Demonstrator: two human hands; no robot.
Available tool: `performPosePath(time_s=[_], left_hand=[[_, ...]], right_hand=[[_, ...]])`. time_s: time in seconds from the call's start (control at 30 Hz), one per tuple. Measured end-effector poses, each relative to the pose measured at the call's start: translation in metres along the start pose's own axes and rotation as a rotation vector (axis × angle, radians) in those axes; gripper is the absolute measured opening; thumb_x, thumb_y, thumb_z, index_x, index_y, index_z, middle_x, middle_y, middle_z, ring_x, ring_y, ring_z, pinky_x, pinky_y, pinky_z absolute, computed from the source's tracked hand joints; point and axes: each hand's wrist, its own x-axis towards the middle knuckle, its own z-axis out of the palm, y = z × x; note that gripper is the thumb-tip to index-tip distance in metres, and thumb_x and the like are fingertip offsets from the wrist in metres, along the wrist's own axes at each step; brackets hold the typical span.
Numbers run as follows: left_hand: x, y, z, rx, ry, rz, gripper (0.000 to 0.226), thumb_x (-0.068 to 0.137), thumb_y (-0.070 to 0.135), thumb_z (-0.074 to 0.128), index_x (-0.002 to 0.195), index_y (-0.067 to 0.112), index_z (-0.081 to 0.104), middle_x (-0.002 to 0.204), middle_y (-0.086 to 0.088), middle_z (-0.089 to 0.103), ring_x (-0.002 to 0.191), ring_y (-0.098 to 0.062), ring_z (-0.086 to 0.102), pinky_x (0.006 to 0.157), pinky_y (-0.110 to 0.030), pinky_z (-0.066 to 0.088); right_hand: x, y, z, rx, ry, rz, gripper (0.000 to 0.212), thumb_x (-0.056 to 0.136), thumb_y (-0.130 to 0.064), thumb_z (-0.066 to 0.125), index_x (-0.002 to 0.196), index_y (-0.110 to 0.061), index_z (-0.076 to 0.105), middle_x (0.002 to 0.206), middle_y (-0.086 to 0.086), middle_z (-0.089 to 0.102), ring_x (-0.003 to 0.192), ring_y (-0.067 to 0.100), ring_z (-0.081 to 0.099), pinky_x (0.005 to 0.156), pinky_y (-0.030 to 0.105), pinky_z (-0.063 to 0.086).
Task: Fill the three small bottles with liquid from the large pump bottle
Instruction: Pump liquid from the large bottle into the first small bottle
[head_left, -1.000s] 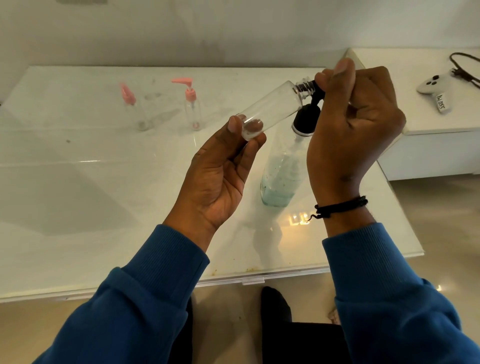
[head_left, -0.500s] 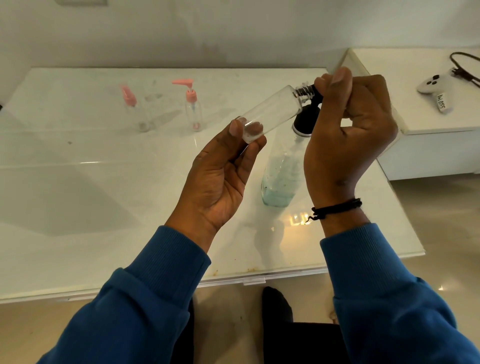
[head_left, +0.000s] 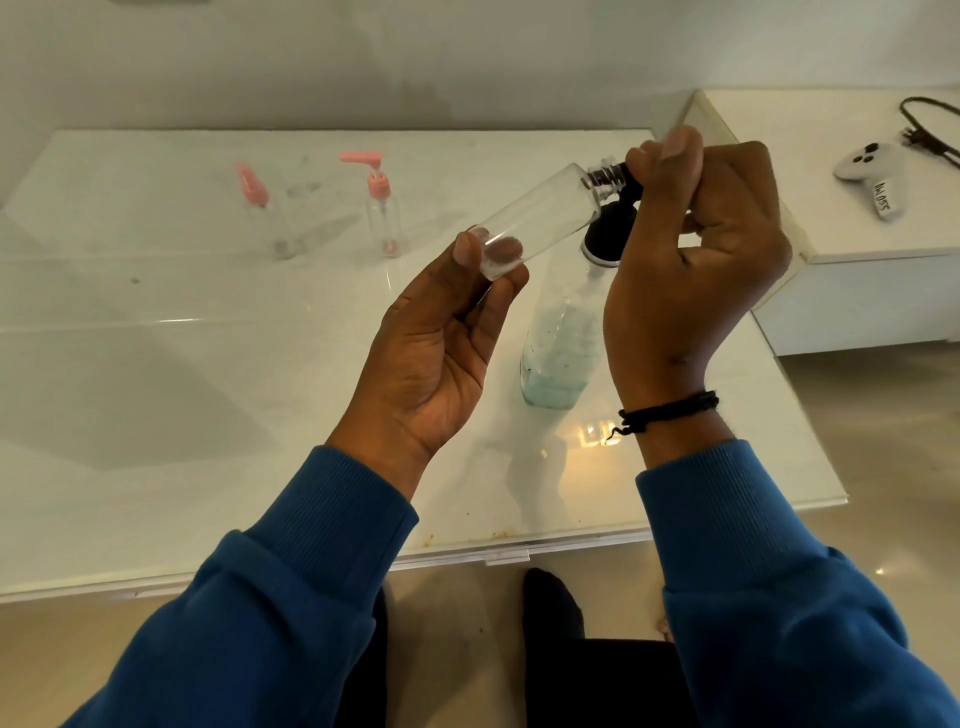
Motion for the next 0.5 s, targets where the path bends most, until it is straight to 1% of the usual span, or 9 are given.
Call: performPosePath(time_s=[0.07, 0.17, 0.23, 0.33, 0.4, 0.47, 0.5], left_hand=[[-0.0003, 0.0004, -0.0002, 0.008, 0.002, -0.002, 0.044, 0.064, 0.02, 0.076, 0.105, 0.005, 0.069, 0.105, -0.014, 0.074, 0.087, -0.021, 0.074, 0.067, -0.022, 0.059], [-0.0002, 0.0002, -0.0003, 0.018, -0.001, 0.0, 0.045, 0.064, 0.021, 0.076, 0.106, 0.006, 0.069, 0.107, -0.014, 0.074, 0.087, -0.021, 0.074, 0.068, -0.022, 0.059], [0.0003, 0.0004, -0.0002, 0.02, -0.008, 0.002, 0.044, 0.065, 0.021, 0.076, 0.106, 0.006, 0.069, 0.108, -0.014, 0.074, 0.088, -0.021, 0.074, 0.069, -0.022, 0.059], [0.0, 0.0007, 0.0, 0.013, -0.012, 0.002, 0.043, 0.066, 0.02, 0.076, 0.106, 0.006, 0.069, 0.108, -0.014, 0.073, 0.088, -0.021, 0.074, 0.068, -0.022, 0.059], [-0.0001, 0.0008, -0.0008, 0.015, -0.01, 0.005, 0.042, 0.067, 0.02, 0.075, 0.106, 0.005, 0.069, 0.107, -0.015, 0.074, 0.088, -0.021, 0.074, 0.068, -0.022, 0.059], [-0.0005, 0.0009, -0.0018, 0.01, -0.008, 0.002, 0.041, 0.068, 0.019, 0.075, 0.106, 0.005, 0.069, 0.106, -0.015, 0.074, 0.089, -0.021, 0.074, 0.068, -0.022, 0.059], [-0.0006, 0.0007, -0.0021, 0.003, -0.008, -0.002, 0.041, 0.067, 0.019, 0.075, 0.106, 0.005, 0.069, 0.106, -0.014, 0.074, 0.089, -0.021, 0.074, 0.068, -0.022, 0.059]], right_hand=[[-0.0009, -0.0001, 0.0, 0.001, 0.0, -0.004, 0.029, 0.1, -0.01, 0.058, 0.076, -0.001, 0.074, 0.074, 0.003, 0.06, 0.07, 0.012, 0.059, 0.061, 0.029, 0.051], [0.0007, -0.0005, 0.0, -0.005, -0.007, 0.004, 0.03, 0.1, -0.01, 0.058, 0.076, -0.002, 0.075, 0.072, 0.009, 0.063, 0.072, 0.001, 0.056, 0.062, 0.025, 0.05], [0.004, -0.0005, -0.0001, -0.008, -0.018, 0.003, 0.03, 0.1, -0.011, 0.058, 0.076, -0.004, 0.075, 0.072, 0.004, 0.064, 0.072, -0.001, 0.058, 0.063, 0.024, 0.048], [0.0074, -0.0002, -0.0001, -0.017, -0.022, -0.006, 0.032, 0.099, -0.012, 0.058, 0.073, -0.003, 0.074, 0.073, -0.002, 0.062, 0.071, -0.002, 0.058, 0.063, 0.022, 0.046], [0.005, 0.0002, -0.0002, -0.014, -0.016, -0.005, 0.033, 0.099, -0.011, 0.058, 0.072, -0.001, 0.074, 0.072, 0.002, 0.063, 0.07, -0.002, 0.058, 0.063, 0.021, 0.046], [0.0003, 0.0004, -0.0002, -0.003, -0.003, -0.002, 0.032, 0.099, -0.01, 0.058, 0.074, 0.0, 0.074, 0.072, 0.006, 0.061, 0.07, 0.001, 0.057, 0.061, 0.024, 0.047], [-0.0016, 0.0005, 0.0, 0.002, 0.004, -0.003, 0.031, 0.099, -0.01, 0.058, 0.075, 0.001, 0.074, 0.072, 0.004, 0.06, 0.07, 0.002, 0.056, 0.06, 0.026, 0.048]])
